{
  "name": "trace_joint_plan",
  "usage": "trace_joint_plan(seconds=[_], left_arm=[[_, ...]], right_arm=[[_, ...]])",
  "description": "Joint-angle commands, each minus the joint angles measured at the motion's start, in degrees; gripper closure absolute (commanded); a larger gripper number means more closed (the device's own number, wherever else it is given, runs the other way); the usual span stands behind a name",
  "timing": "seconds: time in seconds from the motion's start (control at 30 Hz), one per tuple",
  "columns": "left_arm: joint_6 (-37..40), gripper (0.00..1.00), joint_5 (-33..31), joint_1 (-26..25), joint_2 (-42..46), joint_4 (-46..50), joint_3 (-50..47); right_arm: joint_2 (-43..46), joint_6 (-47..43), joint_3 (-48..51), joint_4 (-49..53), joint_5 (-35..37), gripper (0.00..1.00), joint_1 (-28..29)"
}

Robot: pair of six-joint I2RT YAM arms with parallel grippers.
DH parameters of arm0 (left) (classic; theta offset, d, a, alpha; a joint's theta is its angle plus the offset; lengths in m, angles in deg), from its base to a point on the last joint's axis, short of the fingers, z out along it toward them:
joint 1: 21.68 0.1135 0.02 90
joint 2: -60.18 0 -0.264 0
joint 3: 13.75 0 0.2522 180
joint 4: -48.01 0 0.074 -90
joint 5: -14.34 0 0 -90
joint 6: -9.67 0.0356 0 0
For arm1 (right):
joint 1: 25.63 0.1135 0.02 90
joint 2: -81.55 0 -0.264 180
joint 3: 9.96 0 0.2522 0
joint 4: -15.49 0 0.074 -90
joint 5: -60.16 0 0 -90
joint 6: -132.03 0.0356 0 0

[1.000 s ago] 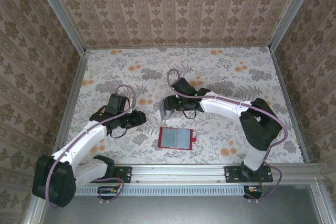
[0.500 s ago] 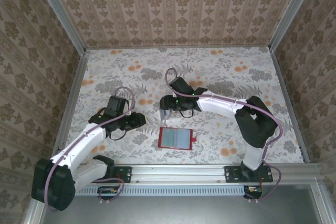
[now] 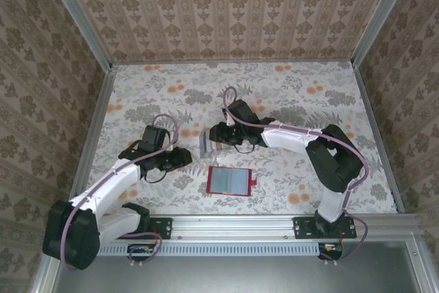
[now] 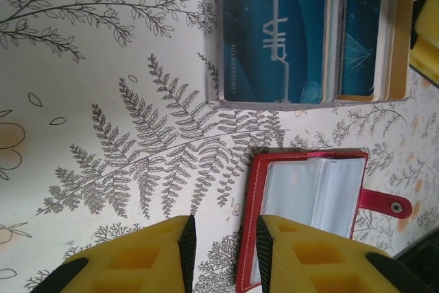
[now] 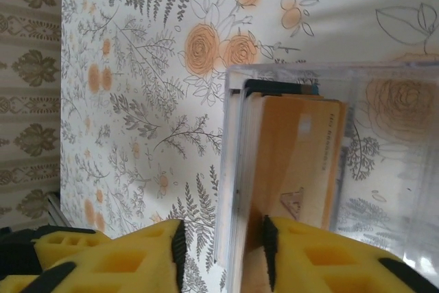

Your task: Put the credit cards into the card holder

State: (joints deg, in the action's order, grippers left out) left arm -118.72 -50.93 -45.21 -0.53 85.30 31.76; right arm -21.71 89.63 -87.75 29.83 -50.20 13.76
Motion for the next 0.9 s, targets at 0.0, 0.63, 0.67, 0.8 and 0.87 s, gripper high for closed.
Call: trace_joint_plan(seconds=[0.0,0.63,0.67,0.8,0.87], left_arm=[[-1.5,0.68,1.0,0.3,1.7,-1.2,-1.1],[-1.1,0.68,1.5,0.2,0.6,-0.9,-0.2],[-1.2,0.68,2.2,0.1,0.6,-1.9,-0.5],[-1.3,0.67,4.2,0.0,0.5,-3.3,-1.0],[-0.9,0.67,4.8,-0.2,0.6,-2.5,-0.7]], right_arm=[[1.0,0.7,0.6,-1.5,-1.6,0.70,0.2],[4.9,-3.4,0.3,4.9,3.9,1.00,0.2],[5.2,-4.0,0.1,6.0,4.7,1.00,0.2],[7.0,-5.1,0.4,11.2,8.4,1.00,0.2],[9.0,-5.5,1.6,12.2,8.8,1.00,0.2]])
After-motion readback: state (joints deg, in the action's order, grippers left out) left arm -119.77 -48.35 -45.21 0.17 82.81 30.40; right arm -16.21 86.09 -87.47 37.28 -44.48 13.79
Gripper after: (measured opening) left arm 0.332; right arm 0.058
